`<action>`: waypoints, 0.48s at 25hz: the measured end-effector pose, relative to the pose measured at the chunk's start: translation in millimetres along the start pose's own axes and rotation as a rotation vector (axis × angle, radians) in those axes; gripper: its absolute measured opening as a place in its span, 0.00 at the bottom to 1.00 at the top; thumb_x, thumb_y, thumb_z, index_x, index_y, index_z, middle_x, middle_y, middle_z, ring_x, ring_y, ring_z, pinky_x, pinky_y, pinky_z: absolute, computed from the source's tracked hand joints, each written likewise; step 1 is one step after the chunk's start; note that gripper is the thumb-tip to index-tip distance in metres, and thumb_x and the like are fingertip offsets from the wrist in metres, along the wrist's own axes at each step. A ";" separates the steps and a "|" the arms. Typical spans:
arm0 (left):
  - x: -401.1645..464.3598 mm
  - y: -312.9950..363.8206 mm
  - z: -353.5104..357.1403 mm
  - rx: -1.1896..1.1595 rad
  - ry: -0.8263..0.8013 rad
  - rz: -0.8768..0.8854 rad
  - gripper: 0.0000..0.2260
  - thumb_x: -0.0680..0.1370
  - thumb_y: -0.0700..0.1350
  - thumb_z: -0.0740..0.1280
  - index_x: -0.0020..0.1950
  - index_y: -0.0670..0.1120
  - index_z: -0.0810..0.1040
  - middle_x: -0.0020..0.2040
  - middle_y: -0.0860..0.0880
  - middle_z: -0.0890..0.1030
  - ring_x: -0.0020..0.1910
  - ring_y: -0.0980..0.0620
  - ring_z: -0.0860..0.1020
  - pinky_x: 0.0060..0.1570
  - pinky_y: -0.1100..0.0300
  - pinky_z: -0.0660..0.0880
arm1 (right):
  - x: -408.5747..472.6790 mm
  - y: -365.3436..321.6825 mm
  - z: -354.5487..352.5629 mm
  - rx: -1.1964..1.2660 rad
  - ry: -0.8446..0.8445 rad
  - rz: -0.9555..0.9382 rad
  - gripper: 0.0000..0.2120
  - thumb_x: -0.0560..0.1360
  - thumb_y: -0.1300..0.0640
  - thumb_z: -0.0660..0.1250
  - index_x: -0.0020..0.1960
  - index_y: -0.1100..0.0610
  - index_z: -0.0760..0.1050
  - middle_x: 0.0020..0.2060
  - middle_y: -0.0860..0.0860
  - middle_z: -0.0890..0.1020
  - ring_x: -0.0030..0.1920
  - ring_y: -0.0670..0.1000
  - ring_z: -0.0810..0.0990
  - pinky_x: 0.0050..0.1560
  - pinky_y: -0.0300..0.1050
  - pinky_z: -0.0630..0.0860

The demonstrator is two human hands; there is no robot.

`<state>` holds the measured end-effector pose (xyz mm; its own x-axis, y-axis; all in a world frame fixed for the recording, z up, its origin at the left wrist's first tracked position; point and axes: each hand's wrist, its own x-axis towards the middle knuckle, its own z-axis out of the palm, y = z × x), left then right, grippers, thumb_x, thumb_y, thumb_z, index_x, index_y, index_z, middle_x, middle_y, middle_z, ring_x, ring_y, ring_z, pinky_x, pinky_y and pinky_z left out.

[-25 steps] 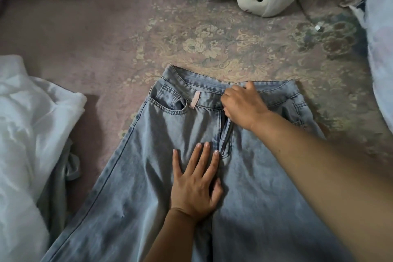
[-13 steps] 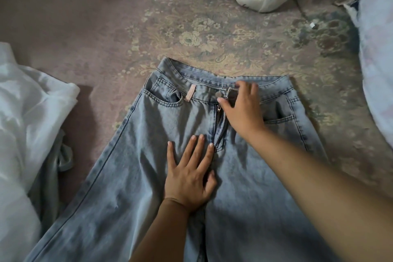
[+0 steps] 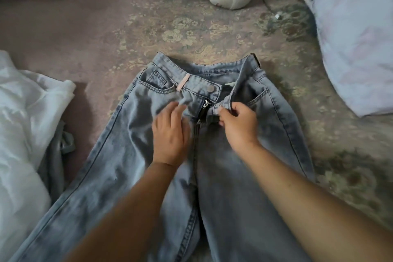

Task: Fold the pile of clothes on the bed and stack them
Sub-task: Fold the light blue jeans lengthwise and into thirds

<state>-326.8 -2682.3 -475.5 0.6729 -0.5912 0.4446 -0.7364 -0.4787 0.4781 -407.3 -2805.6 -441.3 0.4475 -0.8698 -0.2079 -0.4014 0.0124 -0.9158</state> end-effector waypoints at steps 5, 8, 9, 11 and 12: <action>96.2 38.5 -35.8 0.291 -0.762 0.180 0.27 0.80 0.46 0.61 0.77 0.49 0.55 0.76 0.49 0.62 0.77 0.51 0.50 0.72 0.48 0.37 | -37.3 -9.3 -21.7 0.025 -0.126 -0.024 0.14 0.75 0.62 0.67 0.33 0.62 0.70 0.27 0.51 0.69 0.28 0.43 0.65 0.27 0.35 0.60; 106.3 35.2 -38.2 0.161 -0.785 0.103 0.13 0.77 0.44 0.67 0.61 0.47 0.76 0.57 0.46 0.80 0.62 0.45 0.74 0.68 0.49 0.60 | -38.2 -13.3 -19.3 0.130 -0.156 0.042 0.14 0.76 0.60 0.66 0.36 0.67 0.70 0.30 0.57 0.68 0.33 0.50 0.64 0.33 0.41 0.62; 104.0 33.4 -39.8 0.023 -0.754 0.012 0.10 0.75 0.42 0.69 0.56 0.44 0.79 0.51 0.44 0.81 0.54 0.44 0.78 0.61 0.49 0.70 | -38.0 -16.5 -16.6 0.176 -0.145 0.061 0.14 0.76 0.60 0.66 0.36 0.67 0.70 0.31 0.57 0.67 0.33 0.51 0.64 0.35 0.43 0.62; 97.1 32.5 -42.1 -0.255 -0.683 -0.199 0.09 0.72 0.38 0.73 0.50 0.40 0.78 0.46 0.42 0.81 0.45 0.46 0.78 0.51 0.51 0.77 | -35.0 -23.2 -12.3 0.338 -0.093 0.133 0.11 0.76 0.62 0.67 0.37 0.65 0.72 0.30 0.57 0.67 0.33 0.51 0.64 0.36 0.46 0.62; 95.3 31.3 -44.1 -0.341 -0.650 -0.265 0.10 0.70 0.37 0.74 0.48 0.41 0.77 0.44 0.43 0.80 0.43 0.48 0.77 0.49 0.52 0.77 | -33.0 -26.8 -10.9 0.426 -0.067 0.181 0.10 0.76 0.63 0.67 0.37 0.65 0.73 0.29 0.56 0.69 0.32 0.51 0.66 0.35 0.46 0.64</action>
<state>-282.7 -2725.0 -384.7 0.5696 -0.7972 -0.2002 -0.4235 -0.4934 0.7597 -420.0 -2782.6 -406.1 0.4569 -0.8011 -0.3865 -0.1203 0.3749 -0.9192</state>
